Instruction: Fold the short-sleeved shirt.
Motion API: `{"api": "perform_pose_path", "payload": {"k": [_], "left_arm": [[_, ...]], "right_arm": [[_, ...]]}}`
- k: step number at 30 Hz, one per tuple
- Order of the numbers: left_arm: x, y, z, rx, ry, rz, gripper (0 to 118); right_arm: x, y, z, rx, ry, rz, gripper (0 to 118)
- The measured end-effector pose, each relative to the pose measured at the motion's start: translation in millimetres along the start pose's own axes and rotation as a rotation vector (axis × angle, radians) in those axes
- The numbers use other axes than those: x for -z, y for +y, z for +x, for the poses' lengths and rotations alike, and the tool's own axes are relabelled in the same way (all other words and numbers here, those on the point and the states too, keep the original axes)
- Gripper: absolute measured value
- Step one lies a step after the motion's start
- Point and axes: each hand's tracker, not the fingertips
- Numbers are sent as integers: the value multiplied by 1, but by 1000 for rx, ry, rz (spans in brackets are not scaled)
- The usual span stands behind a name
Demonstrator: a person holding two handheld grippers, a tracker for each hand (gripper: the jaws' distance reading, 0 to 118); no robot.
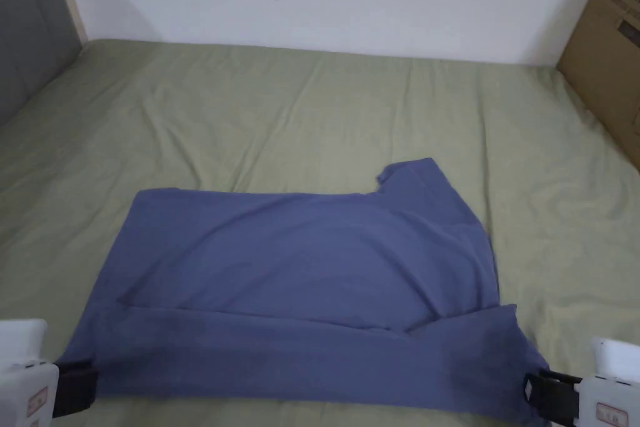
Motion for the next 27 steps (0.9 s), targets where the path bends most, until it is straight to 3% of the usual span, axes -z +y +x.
{"api": "perform_pose_path", "payload": {"k": [4,5,6,7,8,10,16,20,21,22,23,24,25,27], "left_arm": [[-21,19,5,-61,-98,53,87],[-25,23,8,-63,-127,74,75],[-28,27,13,-52,-159,91,46],[-28,30,20,-31,-170,91,18],[-28,32,29,-17,-165,88,1],[-21,33,46,15,-143,81,0],[3,46,70,16,-189,40,0],[11,62,78,19,-189,42,0],[13,66,79,21,-187,42,0],[16,70,79,18,-188,40,0],[18,73,79,13,-192,42,0],[21,77,81,5,-201,42,0],[23,80,82,-1,-206,38,0],[30,86,84,1,-198,34,0]], "right_arm": [[-9,25,-11,-41,24,48,57],[-10,29,-14,-45,37,61,48],[-8,36,-19,-53,45,77,20],[-6,39,-23,-55,46,88,4],[0,42,-27,-55,50,85,3],[12,46,-33,-41,124,43,0],[45,72,-52,-35,123,36,0],[62,112,-61,-79,161,103,0],[68,124,-63,-88,149,124,3],[76,141,-63,-94,141,144,17],[85,154,-62,-90,141,149,43],[98,173,-61,-87,141,137,76],[110,189,-60,-84,149,125,83],[134,218,-61,-97,127,109,83]]}}
